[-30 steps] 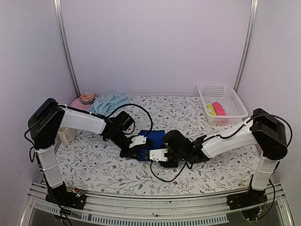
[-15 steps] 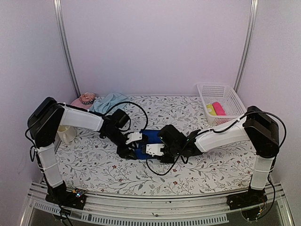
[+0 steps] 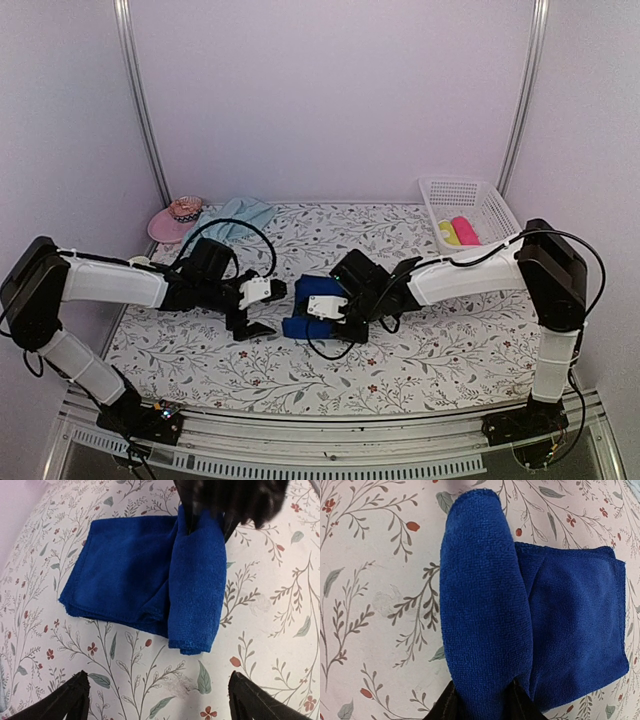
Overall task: Roll the towels
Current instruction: Roll the towel at the center of the board.
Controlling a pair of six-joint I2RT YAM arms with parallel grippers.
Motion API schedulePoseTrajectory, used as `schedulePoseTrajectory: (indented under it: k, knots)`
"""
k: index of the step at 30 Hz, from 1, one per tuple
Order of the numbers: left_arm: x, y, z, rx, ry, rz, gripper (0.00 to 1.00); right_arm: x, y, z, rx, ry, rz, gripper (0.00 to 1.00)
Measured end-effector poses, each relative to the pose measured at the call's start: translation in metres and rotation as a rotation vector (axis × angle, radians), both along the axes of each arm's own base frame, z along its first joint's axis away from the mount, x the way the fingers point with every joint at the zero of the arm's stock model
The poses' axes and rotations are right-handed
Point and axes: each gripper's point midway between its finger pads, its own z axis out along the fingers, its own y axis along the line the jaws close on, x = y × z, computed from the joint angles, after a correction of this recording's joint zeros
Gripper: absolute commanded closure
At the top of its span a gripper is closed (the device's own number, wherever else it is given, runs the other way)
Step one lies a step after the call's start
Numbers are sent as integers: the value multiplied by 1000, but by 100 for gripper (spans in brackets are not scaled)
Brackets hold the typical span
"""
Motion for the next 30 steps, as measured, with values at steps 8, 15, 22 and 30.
schedulePoseTrajectory:
  k: [8,15,22,30]
  knots:
    - [-16,15,2,-37,-173,-38,10,-15,10,7,27,213,-12,66]
    - [-33,11,7,-49,-338,-120,14,-14,12,6,24,350,-70,66]
    - [-48,4,2,-29,-446,-191,16,-1,8,4,36,416,-143,66]
    - [-48,-5,-3,-2,-520,-225,22,6,4,3,51,460,-175,65]
